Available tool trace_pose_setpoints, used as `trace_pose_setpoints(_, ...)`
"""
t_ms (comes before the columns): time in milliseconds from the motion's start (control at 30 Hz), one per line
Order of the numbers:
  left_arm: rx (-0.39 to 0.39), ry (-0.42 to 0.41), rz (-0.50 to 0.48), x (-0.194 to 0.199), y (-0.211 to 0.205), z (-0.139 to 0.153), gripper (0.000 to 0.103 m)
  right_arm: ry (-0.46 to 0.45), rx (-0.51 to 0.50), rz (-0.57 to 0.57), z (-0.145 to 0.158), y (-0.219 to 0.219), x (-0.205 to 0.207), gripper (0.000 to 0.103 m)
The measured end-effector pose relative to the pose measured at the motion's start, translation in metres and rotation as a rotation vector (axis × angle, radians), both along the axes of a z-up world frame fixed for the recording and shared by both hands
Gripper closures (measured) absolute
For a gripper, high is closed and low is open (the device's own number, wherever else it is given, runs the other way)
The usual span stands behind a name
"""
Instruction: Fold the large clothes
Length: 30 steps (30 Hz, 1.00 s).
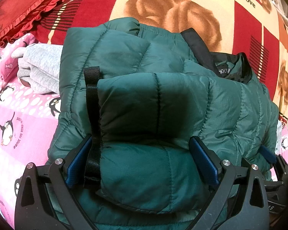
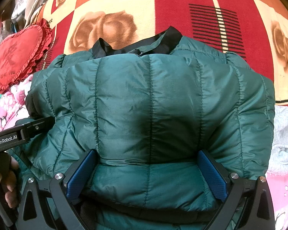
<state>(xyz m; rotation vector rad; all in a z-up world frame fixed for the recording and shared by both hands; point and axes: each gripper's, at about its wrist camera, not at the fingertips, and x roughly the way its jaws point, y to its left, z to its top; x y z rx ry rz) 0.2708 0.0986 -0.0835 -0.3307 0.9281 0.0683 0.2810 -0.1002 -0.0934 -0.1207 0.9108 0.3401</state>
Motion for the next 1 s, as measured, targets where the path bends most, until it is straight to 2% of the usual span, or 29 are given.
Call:
trace_pose_setpoints(267,-0.02,0.001,0.006,0.001,0.005,-0.003,0.001,-0.001,-0.002,0.0,0.0,0.001,-0.001,0.0)
trace_pose_setpoints(433,0.003,0.002,0.001,0.001,0.002,-0.004,0.001,0.001,-0.01,0.001,-0.001,0.001,0.001,0.0)
trace_pose_setpoints(533,-0.011,0.001,0.028,-0.004,0.006,0.006,0.001,-0.012,0.009,0.013,0.006,0.002,-0.001,0.0)
trace_pose_setpoints(633,-0.023,-0.084,0.091,-0.014,0.015,0.028,0.001,-0.129,0.052,0.002,0.032,-0.006,-0.006,0.0)
trace_pose_setpoints(700,0.014,-0.176,0.12,-0.021,0.019,0.044,0.001,-0.218,0.084,-0.042,0.046,-0.013,-0.007,0.0)
trace_pose_setpoints(767,0.048,-0.228,0.134,-0.022,0.02,0.051,0.001,-0.224,0.079,-0.114,0.047,-0.02,0.006,0.0)
trace_pose_setpoints(833,0.082,-0.201,0.1,-0.011,0.016,0.045,0.001,-0.138,0.073,-0.166,0.033,-0.024,0.028,0.0)
trace_pose_setpoints(900,0.096,-0.119,0.072,0.0,0.013,0.027,0.001,-0.054,0.082,-0.198,0.017,-0.028,0.044,0.0)
trace_pose_setpoints(933,0.09,-0.059,0.065,0.006,0.014,0.016,0.001,-0.049,0.084,-0.2,0.015,-0.028,0.047,0.0)
trace_pose_setpoints(1000,0.044,-0.03,0.069,0.008,0.02,0.011,0.001,-0.068,0.076,-0.192,0.018,-0.026,0.047,0.0)
